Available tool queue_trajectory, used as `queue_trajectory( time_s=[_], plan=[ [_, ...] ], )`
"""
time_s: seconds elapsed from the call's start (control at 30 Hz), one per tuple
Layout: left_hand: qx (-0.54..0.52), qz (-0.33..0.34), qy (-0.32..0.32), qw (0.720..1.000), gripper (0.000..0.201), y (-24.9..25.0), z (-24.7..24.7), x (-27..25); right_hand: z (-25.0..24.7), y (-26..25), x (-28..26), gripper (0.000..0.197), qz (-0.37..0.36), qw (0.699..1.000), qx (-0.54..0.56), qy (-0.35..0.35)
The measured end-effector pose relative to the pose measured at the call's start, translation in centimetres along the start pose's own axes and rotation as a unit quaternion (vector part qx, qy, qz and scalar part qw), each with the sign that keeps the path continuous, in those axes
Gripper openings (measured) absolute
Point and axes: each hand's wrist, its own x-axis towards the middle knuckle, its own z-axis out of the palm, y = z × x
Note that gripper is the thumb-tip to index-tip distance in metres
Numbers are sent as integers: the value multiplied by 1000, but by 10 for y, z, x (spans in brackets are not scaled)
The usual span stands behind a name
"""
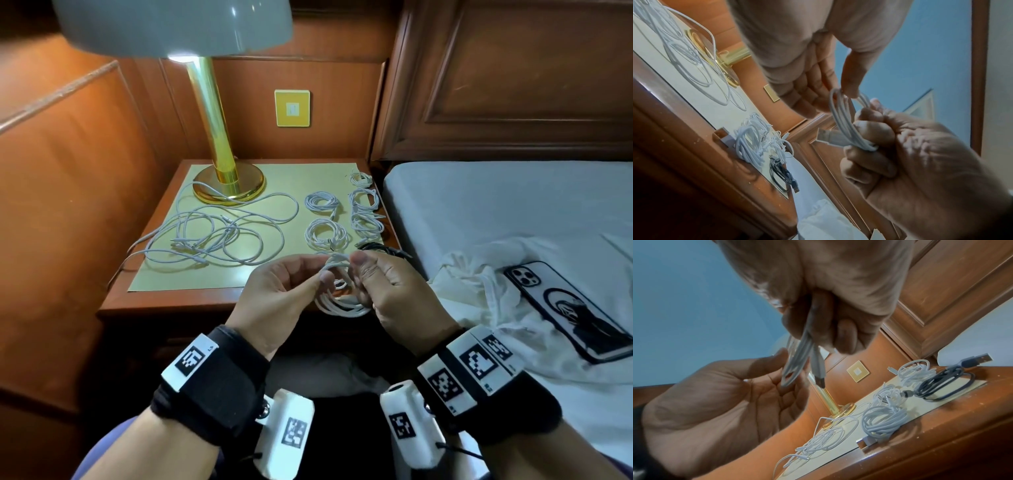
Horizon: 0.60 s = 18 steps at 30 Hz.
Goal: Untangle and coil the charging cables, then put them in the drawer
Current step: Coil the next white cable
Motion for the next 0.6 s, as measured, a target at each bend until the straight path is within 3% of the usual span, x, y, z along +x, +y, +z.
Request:
queue_trajectory(
  time_s=[0.17,0.37,0.43,0.5,0.6],
  plan=[
    [-33,1,-25,999,25,-6,5,1,-2,-1,1,39,5,998,-40,38],
    [-127,-79,-46,988,40,6,3,-2,-1,3,5,35,-19,995,-91,47],
    [-67,-69,-61,993,35,6,4,-3,-2,3,5,35,-27,991,-122,48],
    [44,-33,-56,997,15,6,7,-4,-2,3,4,35,-21,990,-135,47],
    [210,17,-38,977,9,5,7,-2,-1,3,6,39,10,992,-120,43]
  ],
)
